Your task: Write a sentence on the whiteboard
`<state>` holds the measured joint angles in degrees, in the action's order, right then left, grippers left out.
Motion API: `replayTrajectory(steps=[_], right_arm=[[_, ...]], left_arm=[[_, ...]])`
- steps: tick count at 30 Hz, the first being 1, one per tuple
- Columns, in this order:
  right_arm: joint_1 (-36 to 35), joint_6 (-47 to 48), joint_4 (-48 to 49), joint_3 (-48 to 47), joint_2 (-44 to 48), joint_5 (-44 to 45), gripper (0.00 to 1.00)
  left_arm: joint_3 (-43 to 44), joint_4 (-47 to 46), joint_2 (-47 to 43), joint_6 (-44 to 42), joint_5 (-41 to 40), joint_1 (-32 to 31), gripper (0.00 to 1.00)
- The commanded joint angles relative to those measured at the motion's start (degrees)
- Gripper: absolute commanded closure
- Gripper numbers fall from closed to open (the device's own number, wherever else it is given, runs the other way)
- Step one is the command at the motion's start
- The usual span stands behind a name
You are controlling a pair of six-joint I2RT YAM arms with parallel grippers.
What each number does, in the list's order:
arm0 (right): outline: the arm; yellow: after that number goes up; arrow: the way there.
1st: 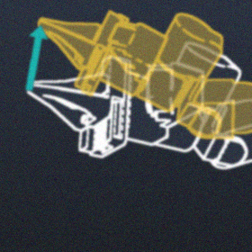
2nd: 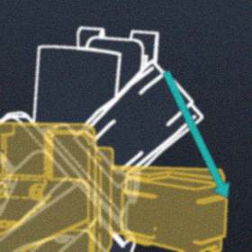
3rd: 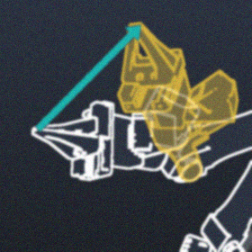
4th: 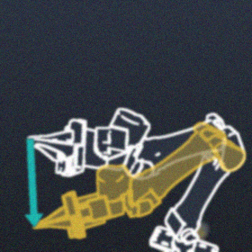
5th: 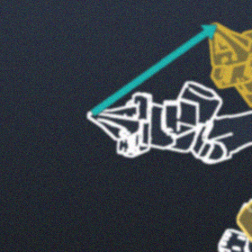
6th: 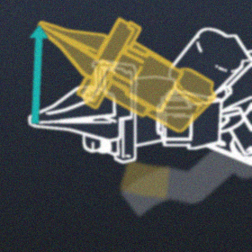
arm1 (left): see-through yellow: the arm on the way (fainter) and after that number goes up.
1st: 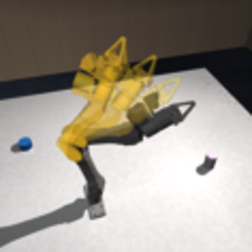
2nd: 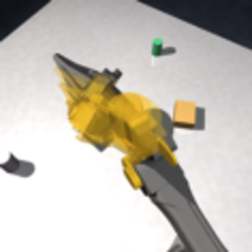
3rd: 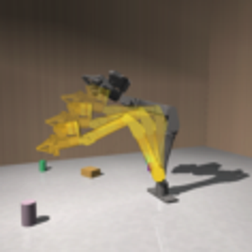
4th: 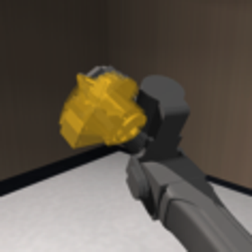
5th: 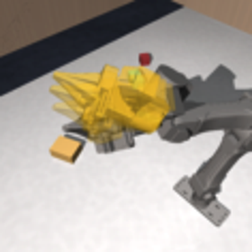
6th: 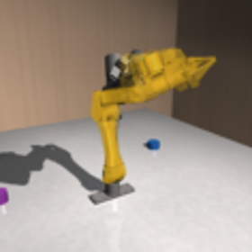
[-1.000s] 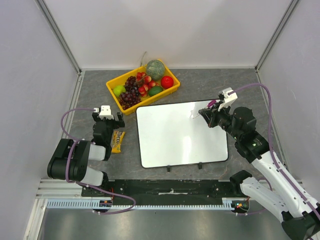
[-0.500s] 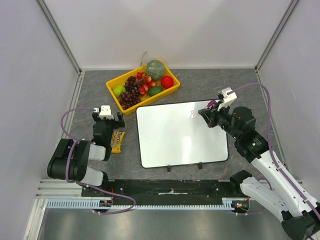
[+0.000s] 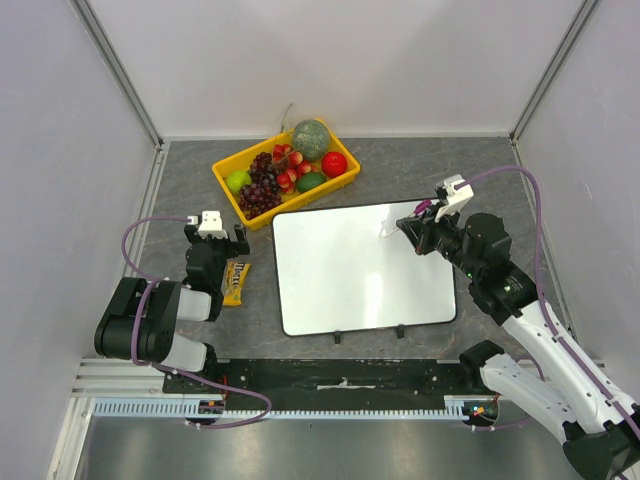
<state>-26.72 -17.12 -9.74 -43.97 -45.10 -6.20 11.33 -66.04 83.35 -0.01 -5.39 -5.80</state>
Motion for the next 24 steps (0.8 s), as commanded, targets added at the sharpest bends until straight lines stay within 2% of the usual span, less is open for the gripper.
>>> replayTrajectory(steps=[1, 24], right_arm=[[0.18, -0.54, 3.23, -0.86, -0.25, -0.83, 1.0], [0.18, -2.56, 4.29, -2.0, -1.92, -2.94, 1.0]], left_arm=[[0.62, -1.55, -0.56, -2.01, 0.46, 0.27, 0.0], [1.24, -0.32, -0.56, -0.79, -0.41, 0.88, 0.0]])
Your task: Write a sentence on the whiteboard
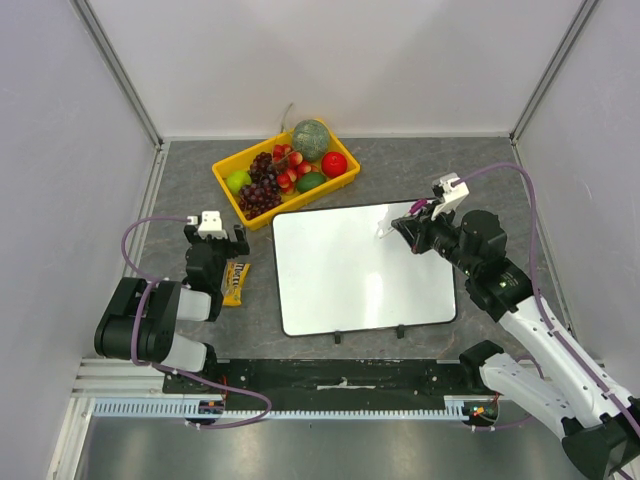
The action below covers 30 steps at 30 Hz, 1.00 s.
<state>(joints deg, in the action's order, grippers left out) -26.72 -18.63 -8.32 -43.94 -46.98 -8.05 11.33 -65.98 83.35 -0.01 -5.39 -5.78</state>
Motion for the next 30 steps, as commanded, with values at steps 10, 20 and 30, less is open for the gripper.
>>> replayTrajectory(steps=[10, 20, 30], right_arm=[[0.18, -0.53, 1.81, -3.96, 0.13, -0.03, 1.0], [0.18, -1.05, 1.99, -5.1, 1.28, -0.64, 1.0], [0.18, -2.46, 7.34, -3.35, 0.23, -9.41, 1.0]], left_arm=[[19.06, 49.5, -17.42, 13.96, -13.07, 0.59, 0.0], [23.91, 67.45, -30.17, 18.91, -5.08, 0.59, 0.0], [24.88, 66.77, -34.49, 21.01, 26.18, 0.6, 0.0]])
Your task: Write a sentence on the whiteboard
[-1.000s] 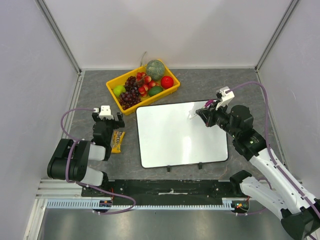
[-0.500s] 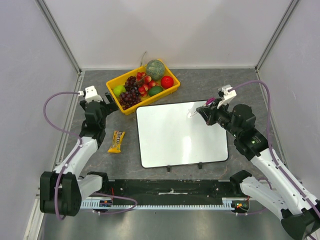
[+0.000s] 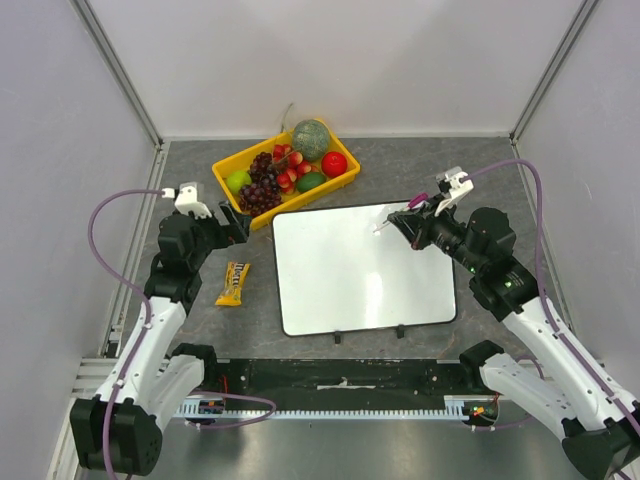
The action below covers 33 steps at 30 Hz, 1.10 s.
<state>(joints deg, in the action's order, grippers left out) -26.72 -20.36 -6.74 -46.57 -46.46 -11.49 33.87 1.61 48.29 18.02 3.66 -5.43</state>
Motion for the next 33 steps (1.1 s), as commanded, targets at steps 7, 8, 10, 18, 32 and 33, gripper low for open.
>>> replayTrajectory(steps=[7, 8, 10, 18, 32, 33], right_arm=[[0.18, -1.44, 12.1, 1.21, -3.46, -10.31, 1.0], [0.18, -1.79, 12.8, 1.21, -3.99, -10.66, 1.0], [0.18, -2.4, 14.47, 1.3, -5.65, -11.54, 1.0], [-3.95, -3.11, 20.1, 1.13, -11.1, -9.53, 1.0], [-8.52, -3.37, 25.55, 0.34, -17.35, -5.56, 1.0], [-8.7, -3.46, 25.81, 0.34, -17.7, -5.39, 1.0]], left_arm=[[-1.61, -11.18, 3.55, 6.23, 33.49, 0.07, 0.0], [-1.61, -11.8, 4.69, 6.41, 35.34, 0.07, 0.0], [-1.79, -14.43, 7.33, 7.64, 39.74, -0.02, 0.0], [-5.13, -22.87, 14.89, 10.9, 43.45, -1.16, 0.02], [-6.79, -35.34, 25.18, 12.56, 47.84, -4.5, 0.21], [-7.32, -37.27, 25.62, 12.74, 48.19, -4.85, 0.24]])
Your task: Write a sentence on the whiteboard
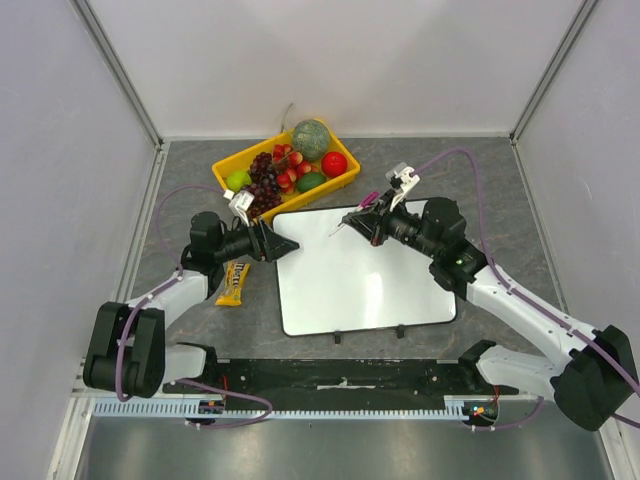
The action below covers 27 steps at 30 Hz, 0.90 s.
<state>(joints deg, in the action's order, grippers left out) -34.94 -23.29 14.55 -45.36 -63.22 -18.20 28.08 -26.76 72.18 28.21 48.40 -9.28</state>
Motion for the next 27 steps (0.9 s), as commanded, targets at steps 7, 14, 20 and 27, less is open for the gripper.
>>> replayTrajectory(steps=[7, 14, 20, 27], right_arm=[[-1.36, 0.17, 4.53, -1.22, -1.9, 2.81, 1.0], [-3.12, 2.63, 3.56, -3.15, -2.96, 6.06, 1.0], [-5.49, 3.77, 4.88, -3.5, -3.66, 8.61, 1.0], [-8.74, 6.76, 4.97, -3.59, -3.31, 14.23, 1.0]], left_arm=[[-4.08, -10.94, 2.53, -0.52, 3.19, -3.9, 0.5], [-6.98, -12.08, 1.47, -1.05, 1.87, -4.43, 0.74], [-8.65, -12.7, 2.08, -2.01, 1.17, -4.52, 0.91], [-9.62, -12.61, 3.23, -2.36, 0.91, -4.52, 0.98]])
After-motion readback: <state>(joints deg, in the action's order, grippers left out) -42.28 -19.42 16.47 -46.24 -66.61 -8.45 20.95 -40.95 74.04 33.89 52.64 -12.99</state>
